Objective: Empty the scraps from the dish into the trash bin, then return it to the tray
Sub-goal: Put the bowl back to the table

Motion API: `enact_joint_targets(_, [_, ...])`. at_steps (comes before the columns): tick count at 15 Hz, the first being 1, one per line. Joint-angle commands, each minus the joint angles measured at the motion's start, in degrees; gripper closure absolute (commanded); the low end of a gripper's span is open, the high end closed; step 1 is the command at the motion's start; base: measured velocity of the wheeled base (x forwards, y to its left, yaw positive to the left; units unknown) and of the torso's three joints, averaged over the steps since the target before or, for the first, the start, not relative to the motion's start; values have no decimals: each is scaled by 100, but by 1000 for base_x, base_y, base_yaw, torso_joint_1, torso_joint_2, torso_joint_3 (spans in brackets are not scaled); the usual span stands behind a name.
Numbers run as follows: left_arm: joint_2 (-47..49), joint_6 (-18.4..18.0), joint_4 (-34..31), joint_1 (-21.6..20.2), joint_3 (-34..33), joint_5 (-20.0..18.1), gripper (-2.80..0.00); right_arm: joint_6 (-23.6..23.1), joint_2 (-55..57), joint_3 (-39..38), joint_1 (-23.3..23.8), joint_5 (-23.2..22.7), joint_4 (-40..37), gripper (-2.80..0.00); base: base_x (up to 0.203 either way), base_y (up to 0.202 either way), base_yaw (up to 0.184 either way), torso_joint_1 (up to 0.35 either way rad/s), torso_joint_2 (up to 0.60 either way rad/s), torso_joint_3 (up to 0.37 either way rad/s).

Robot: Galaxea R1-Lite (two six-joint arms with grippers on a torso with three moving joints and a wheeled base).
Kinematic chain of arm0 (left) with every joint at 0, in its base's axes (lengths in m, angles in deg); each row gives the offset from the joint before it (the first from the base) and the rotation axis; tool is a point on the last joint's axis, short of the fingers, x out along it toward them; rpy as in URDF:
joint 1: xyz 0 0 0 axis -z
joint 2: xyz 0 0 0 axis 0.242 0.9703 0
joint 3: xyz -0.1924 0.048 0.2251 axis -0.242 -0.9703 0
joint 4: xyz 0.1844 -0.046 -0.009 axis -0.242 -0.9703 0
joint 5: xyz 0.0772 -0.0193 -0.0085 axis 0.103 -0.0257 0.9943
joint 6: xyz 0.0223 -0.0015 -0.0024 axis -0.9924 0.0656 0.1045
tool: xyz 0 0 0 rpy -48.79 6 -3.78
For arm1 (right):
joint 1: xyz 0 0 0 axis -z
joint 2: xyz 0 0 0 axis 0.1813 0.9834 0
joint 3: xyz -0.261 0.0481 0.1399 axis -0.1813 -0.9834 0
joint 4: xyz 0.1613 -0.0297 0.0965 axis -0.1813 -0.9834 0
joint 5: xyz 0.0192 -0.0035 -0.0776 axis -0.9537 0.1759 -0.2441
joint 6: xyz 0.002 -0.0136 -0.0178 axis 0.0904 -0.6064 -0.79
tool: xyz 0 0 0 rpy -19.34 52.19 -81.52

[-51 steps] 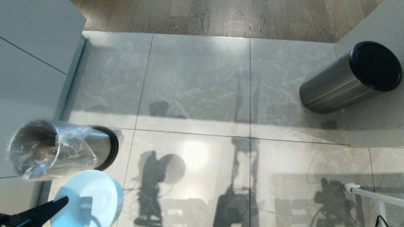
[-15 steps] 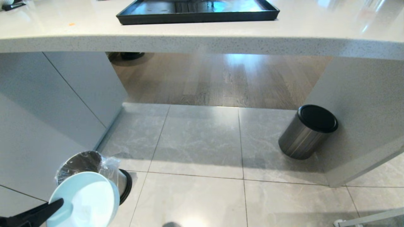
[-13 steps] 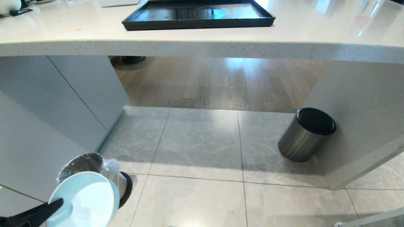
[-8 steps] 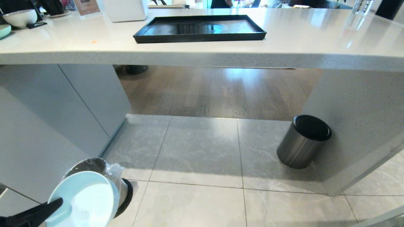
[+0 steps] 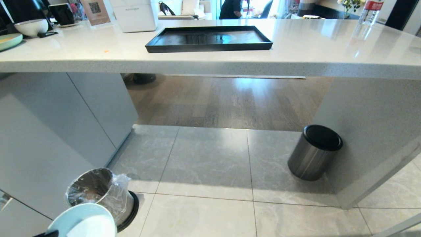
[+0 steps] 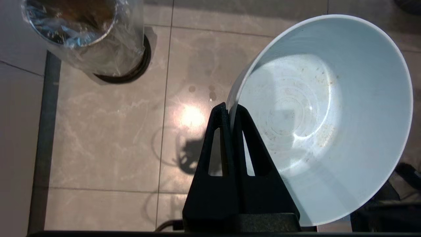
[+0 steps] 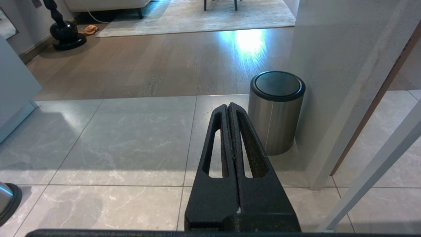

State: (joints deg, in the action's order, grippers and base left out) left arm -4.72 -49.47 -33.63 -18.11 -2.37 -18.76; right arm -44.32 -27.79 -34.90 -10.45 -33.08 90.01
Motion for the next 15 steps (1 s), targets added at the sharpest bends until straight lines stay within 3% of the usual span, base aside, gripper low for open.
enact_joint_targets(1, [-6, -32, -426, 22, 163, 1, 0, 1, 0, 0, 0, 10, 10, 0, 0, 0, 0, 0, 0, 0])
enact_joint_targets(3, [-32, -49, -658, 15, 195, 16, 0, 1, 0, 0, 0, 6, 6, 0, 0, 0, 0, 6, 1, 45])
enact_joint_targets(15, [-366, -324, -632, 6, 143, -2, 0, 1, 0, 0, 0, 2, 8, 0, 0, 0, 0, 1, 1, 13])
